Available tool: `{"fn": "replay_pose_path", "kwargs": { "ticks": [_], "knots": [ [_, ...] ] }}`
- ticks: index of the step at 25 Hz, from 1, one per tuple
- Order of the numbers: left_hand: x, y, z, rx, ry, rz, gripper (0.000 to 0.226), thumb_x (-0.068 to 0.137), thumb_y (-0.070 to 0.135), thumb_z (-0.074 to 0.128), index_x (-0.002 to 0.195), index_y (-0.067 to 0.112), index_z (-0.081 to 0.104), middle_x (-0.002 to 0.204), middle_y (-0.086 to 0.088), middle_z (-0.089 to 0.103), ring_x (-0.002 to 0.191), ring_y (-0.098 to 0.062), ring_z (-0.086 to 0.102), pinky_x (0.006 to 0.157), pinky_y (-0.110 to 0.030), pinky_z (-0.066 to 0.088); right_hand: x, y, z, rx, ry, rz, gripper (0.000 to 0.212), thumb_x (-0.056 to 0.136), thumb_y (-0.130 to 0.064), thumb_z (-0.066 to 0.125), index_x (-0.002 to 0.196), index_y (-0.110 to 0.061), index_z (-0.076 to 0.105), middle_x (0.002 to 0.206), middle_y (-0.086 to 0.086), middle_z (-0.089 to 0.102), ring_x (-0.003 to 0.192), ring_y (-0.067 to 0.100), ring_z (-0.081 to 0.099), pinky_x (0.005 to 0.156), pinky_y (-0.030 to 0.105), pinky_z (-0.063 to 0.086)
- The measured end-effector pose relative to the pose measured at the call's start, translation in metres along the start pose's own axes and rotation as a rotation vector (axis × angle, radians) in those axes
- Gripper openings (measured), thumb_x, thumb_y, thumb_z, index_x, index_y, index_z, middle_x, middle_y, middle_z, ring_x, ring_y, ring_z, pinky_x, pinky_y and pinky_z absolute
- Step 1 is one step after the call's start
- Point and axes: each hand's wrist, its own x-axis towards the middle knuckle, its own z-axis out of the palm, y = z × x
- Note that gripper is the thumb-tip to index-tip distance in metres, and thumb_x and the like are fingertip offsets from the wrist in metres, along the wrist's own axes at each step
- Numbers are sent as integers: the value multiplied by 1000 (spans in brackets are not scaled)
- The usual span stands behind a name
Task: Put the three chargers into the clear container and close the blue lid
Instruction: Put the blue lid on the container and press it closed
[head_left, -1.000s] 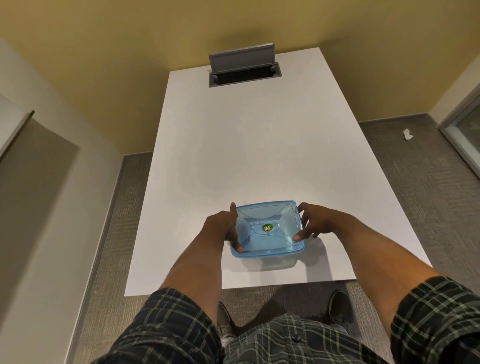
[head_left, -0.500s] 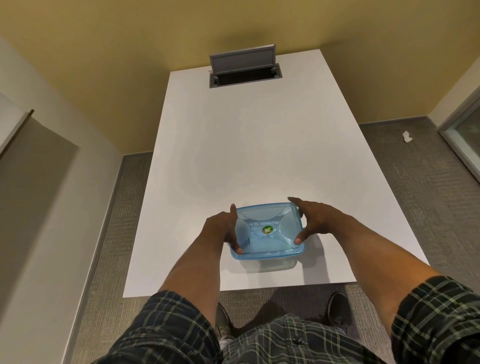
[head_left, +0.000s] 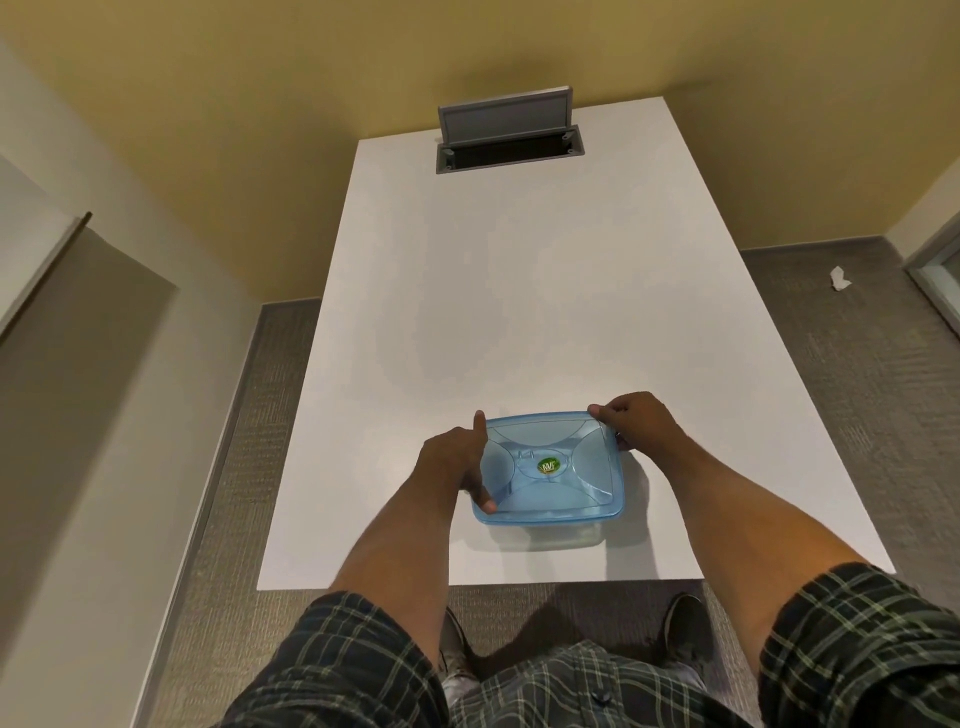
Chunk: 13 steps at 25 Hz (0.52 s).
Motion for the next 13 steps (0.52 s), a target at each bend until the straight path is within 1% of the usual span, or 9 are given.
{"fn": "replay_pose_path", "kwargs": {
  "ticks": [2,5,6,9,11,13],
  "knots": [
    [2,-1,1,17,10,3,153,56,51,94,161,13,-11,141,-10,56,130,-29,56,96,-39,50,4,6,-1,21,-11,46,44,86,-33,76,77,9,69,61,11,62,53,22,60,64,36,58],
    [6,-2,2,34,33,8,151,53,51,95,161,14,-4,135,-11,58,124,-30,59,91,-39,52,7,10,0,95,-19,54,46,84,-30,78,76,13,65,60,13,60,54,24,57,64,37,56],
    [8,-3,2,34,35,12,151,52,51,95,161,14,-2,134,-12,59,123,-30,60,91,-39,52,8,9,-1,96,-24,51,45,85,-29,78,74,12,64,59,13,59,54,24,57,63,36,55],
    [12,-5,2,39,33,34,149,50,52,96,161,14,4,133,-12,60,121,-31,61,92,-40,53,9,6,-2,77,-46,57,37,85,-27,78,68,1,61,58,13,58,52,24,57,58,32,54],
    [13,-6,2,28,33,37,149,49,52,96,160,14,4,134,-11,59,122,-31,60,92,-41,53,8,4,-2,73,-44,52,35,86,-27,78,71,0,61,61,14,59,53,24,58,59,33,55],
    [14,-9,2,-20,16,42,150,52,51,95,161,14,-1,138,-10,57,126,-30,57,96,-41,52,7,5,-1,70,-25,48,37,85,-28,78,74,4,62,63,14,61,54,25,60,61,35,57]
  ]
}}
